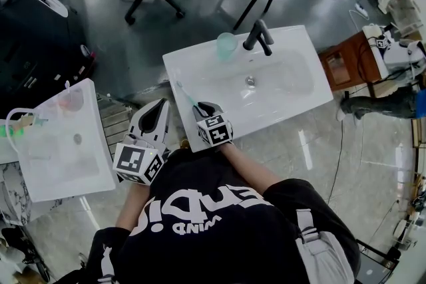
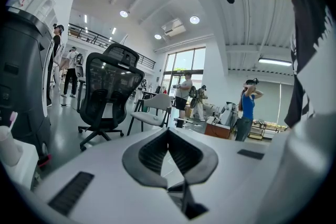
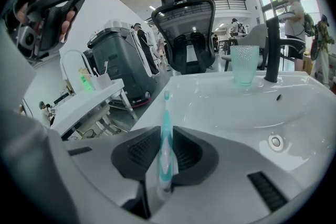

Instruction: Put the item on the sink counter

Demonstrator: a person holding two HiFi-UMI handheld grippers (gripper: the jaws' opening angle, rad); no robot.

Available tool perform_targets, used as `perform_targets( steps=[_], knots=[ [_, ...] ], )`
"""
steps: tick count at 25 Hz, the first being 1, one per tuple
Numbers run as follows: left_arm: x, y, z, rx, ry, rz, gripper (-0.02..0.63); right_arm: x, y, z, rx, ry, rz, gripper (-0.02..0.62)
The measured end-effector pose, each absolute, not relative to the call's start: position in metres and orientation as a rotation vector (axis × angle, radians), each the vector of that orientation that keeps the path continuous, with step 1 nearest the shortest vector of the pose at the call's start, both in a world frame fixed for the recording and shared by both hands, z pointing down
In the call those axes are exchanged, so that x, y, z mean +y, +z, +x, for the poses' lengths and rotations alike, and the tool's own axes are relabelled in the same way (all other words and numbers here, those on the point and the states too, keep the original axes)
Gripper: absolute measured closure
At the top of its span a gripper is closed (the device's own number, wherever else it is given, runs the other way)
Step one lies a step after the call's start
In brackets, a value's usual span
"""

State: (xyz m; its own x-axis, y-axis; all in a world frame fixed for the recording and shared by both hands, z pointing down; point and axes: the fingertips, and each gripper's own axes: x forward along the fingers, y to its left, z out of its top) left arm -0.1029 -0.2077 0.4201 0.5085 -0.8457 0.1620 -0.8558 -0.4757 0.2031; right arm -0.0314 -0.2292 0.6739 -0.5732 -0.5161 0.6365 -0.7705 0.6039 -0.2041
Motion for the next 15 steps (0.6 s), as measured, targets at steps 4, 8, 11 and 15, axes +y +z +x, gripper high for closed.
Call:
perform_targets(
  steps=[4,8,11,15],
  knots=[
    [-0.207,0.421,-0.102,-1.441,0.058,2.495,0.586,-0.228,0.674,-0.032,-2.315,0.635,1.006,0.514],
    [-0.207,0.422,-0.101,-1.44,0.061,2.497,0.586,-0.227,0.675,-0.034,-2.324,0.636,0.99,0.496],
    [-0.208,0.422,-0.101,-1.438,0.063,2.498,0.586,-0.229,0.671,-0.035,-2.341,0.644,1.003,0.461],
    [-0.206,0.422,-0.102,-1.438,0.066,2.493,0.586,-0.23,0.664,-0.036,-2.367,0.653,1.007,0.448]
  ],
)
